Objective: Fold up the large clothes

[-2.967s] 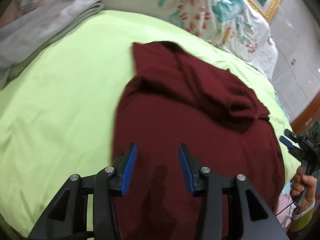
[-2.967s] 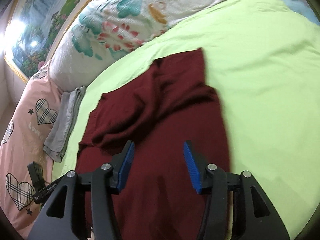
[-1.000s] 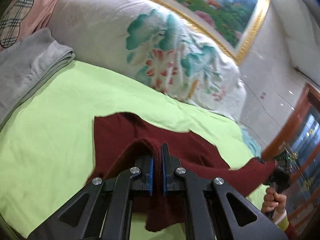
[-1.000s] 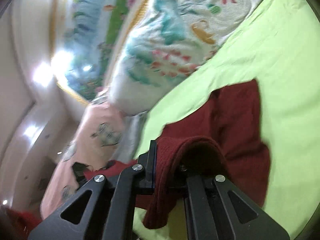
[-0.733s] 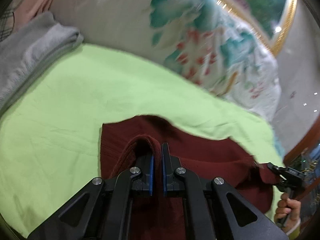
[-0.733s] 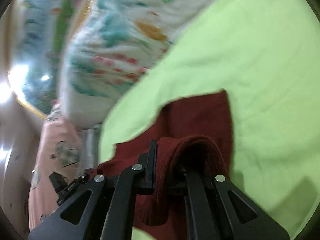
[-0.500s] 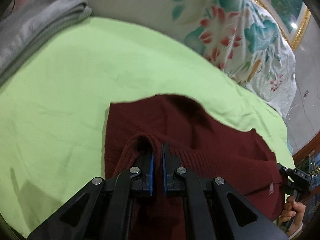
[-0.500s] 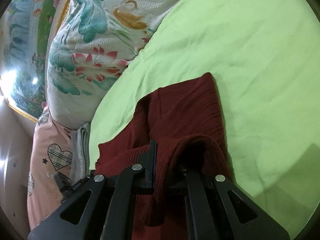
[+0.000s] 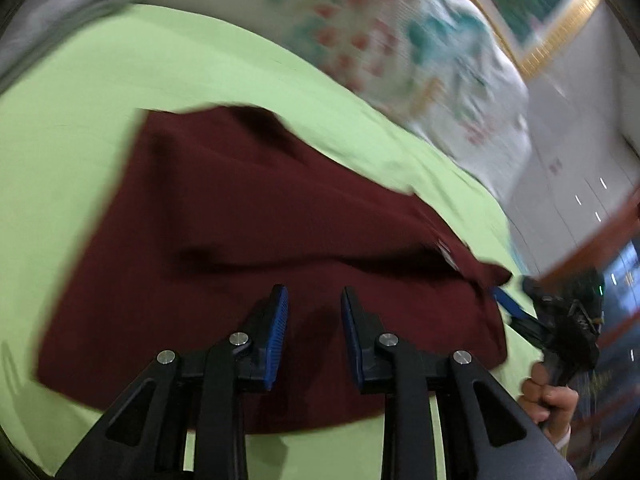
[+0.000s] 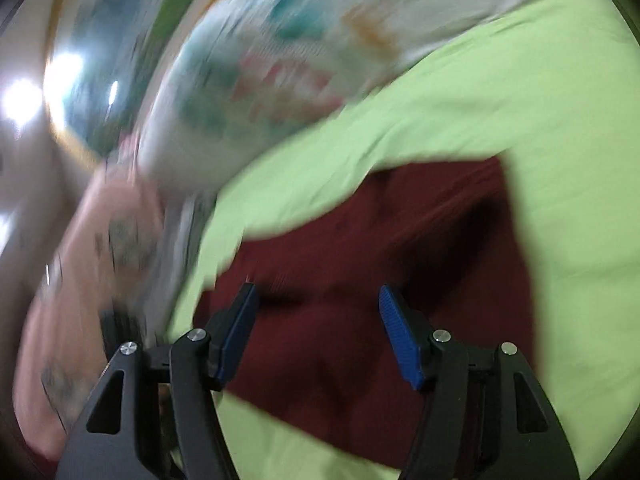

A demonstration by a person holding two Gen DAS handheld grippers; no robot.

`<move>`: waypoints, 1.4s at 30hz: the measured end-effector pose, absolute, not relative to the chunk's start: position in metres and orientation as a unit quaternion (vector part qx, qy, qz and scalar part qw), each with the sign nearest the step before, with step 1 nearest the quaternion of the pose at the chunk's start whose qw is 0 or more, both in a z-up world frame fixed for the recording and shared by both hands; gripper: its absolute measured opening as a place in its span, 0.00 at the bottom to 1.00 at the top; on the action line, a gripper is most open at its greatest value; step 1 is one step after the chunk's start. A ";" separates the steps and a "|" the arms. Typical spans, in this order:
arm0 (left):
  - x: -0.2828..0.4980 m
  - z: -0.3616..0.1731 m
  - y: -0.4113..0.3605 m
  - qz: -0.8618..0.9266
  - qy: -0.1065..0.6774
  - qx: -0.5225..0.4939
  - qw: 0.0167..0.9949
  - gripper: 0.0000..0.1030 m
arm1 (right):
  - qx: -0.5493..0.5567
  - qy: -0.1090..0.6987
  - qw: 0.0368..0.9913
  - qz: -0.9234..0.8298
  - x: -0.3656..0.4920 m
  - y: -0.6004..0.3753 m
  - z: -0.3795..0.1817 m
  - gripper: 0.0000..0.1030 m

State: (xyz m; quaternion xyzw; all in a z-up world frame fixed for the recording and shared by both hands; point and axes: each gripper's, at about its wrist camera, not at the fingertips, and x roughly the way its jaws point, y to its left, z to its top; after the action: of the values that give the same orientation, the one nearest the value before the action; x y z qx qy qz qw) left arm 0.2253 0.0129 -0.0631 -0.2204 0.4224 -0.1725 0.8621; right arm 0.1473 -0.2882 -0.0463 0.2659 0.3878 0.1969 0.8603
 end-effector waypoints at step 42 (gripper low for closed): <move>0.124 -0.094 0.084 -0.057 0.435 -0.333 0.835 0.60 | 0.219 0.397 0.876 0.163 0.140 -0.193 -0.050 0.21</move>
State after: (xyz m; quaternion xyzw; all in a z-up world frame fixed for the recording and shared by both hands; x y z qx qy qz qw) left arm 0.1245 0.0838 -0.0944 -0.3331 0.4346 -0.0570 0.8348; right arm 0.1405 -0.1933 -0.0497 0.2195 0.3970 0.1629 0.8762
